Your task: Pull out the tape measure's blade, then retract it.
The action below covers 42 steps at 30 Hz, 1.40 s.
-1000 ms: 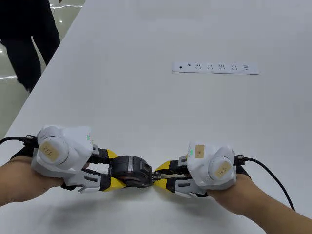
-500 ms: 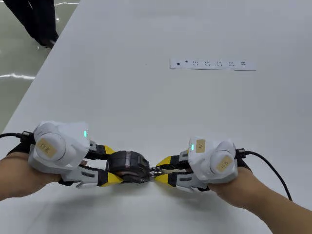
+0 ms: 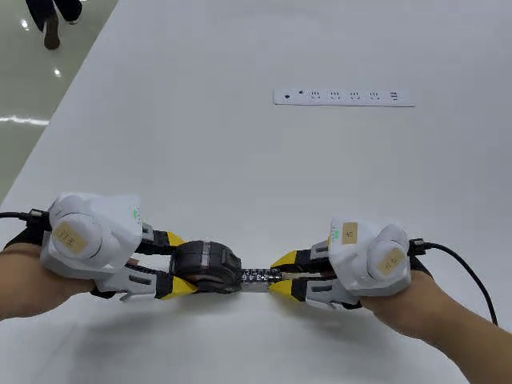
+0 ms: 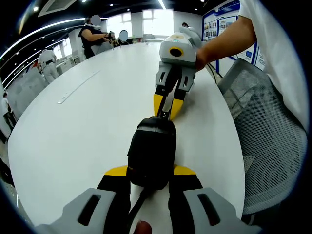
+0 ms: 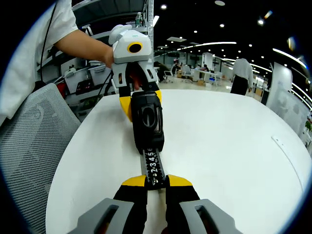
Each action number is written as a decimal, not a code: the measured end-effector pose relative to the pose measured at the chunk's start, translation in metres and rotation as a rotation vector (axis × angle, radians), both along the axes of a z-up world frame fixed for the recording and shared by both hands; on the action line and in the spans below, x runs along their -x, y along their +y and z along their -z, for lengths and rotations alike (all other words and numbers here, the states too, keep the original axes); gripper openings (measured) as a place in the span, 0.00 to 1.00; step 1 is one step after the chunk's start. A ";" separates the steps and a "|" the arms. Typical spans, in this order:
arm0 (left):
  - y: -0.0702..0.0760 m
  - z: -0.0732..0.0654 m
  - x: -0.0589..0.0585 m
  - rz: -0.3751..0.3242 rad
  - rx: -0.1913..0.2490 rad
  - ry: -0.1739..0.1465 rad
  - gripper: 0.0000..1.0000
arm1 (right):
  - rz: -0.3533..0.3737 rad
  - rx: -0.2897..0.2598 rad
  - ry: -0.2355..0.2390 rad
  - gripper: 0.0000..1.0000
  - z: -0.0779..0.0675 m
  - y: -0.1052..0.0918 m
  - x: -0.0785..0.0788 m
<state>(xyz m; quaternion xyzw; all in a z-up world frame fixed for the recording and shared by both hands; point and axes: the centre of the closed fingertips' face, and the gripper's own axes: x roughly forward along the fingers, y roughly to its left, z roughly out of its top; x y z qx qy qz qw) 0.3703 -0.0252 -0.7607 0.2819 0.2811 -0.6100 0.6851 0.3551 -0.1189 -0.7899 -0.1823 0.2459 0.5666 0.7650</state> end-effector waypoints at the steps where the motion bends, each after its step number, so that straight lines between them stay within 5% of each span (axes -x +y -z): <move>1: 0.000 0.000 0.000 0.003 -0.002 -0.002 0.24 | 0.000 0.003 -0.001 0.10 0.000 -0.002 0.001; 42: 0.000 0.003 -0.002 -0.007 -0.012 -0.010 0.24 | 0.024 0.123 -0.024 0.10 -0.001 -0.090 0.009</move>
